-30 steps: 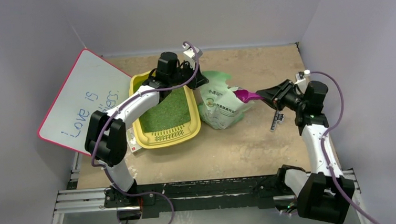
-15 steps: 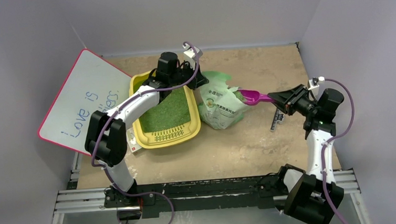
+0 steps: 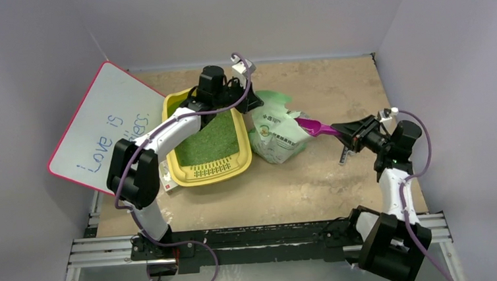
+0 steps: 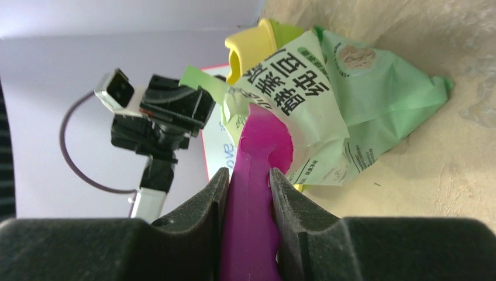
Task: Fill the litter box with clean litter
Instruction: 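Scoop the cat litter from the cat litter bag.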
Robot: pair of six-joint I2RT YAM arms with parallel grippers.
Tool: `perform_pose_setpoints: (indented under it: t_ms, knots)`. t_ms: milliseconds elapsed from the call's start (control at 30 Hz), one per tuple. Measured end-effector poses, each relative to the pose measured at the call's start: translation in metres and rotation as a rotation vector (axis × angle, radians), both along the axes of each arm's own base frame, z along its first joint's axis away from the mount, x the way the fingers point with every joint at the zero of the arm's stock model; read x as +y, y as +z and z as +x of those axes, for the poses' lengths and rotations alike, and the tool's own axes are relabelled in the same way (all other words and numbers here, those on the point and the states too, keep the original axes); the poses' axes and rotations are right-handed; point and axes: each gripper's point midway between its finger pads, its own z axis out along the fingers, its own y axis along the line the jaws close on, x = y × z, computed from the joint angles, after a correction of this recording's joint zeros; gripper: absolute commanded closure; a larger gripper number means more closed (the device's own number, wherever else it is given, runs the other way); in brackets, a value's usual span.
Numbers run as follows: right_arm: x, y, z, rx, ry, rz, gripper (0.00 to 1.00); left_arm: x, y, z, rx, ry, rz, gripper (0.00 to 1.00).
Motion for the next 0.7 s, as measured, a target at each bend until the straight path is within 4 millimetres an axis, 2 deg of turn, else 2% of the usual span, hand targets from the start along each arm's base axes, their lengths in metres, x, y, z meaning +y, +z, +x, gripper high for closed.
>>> perform_pose_setpoints:
  t_ms: [500, 700]
  knots:
    - [-0.031, 0.010, -0.009, -0.019, -0.088, 0.023, 1.00, -0.001, -0.001, 0.000, 0.000, -0.002, 0.001, 1.00]
    - [-0.037, 0.026, -0.012, -0.054, -0.099, -0.016, 1.00, 0.000, -0.001, 0.000, -0.007, -0.001, 0.006, 1.00]
